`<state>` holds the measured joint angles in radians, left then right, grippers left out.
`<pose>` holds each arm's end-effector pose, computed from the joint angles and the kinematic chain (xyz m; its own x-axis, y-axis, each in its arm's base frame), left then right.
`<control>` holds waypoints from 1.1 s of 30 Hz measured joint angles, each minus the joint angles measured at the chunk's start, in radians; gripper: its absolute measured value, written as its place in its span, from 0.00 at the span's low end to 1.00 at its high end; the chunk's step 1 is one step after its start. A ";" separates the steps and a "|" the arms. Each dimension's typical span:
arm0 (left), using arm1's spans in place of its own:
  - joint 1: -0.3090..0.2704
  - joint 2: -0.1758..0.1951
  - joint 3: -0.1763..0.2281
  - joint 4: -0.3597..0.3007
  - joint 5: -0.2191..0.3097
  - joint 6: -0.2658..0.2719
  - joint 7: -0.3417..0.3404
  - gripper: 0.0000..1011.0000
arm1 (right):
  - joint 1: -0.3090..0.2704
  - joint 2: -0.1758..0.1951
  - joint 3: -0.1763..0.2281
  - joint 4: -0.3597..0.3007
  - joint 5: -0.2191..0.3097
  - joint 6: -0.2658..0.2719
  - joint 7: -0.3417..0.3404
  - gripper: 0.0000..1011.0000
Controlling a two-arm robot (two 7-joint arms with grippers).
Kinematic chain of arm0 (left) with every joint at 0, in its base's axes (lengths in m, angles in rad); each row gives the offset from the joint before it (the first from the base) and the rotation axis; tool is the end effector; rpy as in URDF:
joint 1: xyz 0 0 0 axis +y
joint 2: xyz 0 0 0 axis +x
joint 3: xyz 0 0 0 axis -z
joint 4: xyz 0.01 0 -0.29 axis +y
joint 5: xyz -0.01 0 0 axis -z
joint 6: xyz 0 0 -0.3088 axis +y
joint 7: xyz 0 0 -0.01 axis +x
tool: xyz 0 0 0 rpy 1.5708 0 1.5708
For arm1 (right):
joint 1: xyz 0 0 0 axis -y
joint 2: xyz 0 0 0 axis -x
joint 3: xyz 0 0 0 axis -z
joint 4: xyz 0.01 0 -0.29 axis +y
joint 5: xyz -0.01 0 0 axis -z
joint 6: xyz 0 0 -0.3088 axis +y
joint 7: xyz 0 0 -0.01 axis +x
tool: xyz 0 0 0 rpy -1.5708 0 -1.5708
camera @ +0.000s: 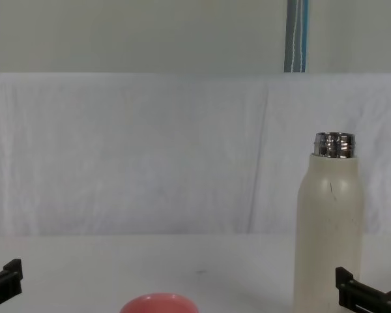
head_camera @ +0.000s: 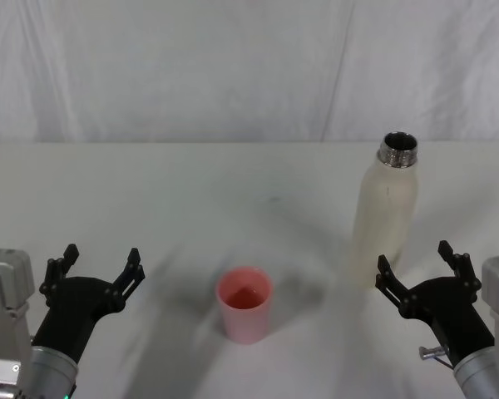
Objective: Grasp the thermos with one hand and pour water into the cup lid.
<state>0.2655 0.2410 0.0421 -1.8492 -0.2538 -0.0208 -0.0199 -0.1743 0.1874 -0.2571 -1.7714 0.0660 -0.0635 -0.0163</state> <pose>0.2530 0.0376 -0.2852 0.1245 0.9917 -0.0326 -0.9921 0.1240 -0.0176 0.2660 0.0371 -0.2975 0.2668 -0.9614 0.0669 0.9617 0.2702 0.0472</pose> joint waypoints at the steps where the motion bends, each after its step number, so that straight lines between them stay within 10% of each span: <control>1: 0.000 0.000 0.000 0.000 0.000 0.000 0.000 0.99 | 0.000 -0.001 0.002 0.000 0.001 0.000 0.006 0.99; 33: 0.000 0.000 0.000 0.000 0.000 0.000 0.000 0.99 | 0.073 -0.008 0.076 0.037 0.142 0.063 0.210 0.99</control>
<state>0.2654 0.2409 0.0421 -1.8492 -0.2538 -0.0208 -0.0199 -0.1009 0.1791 -0.1807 -1.7342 0.2081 -0.0005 0.1933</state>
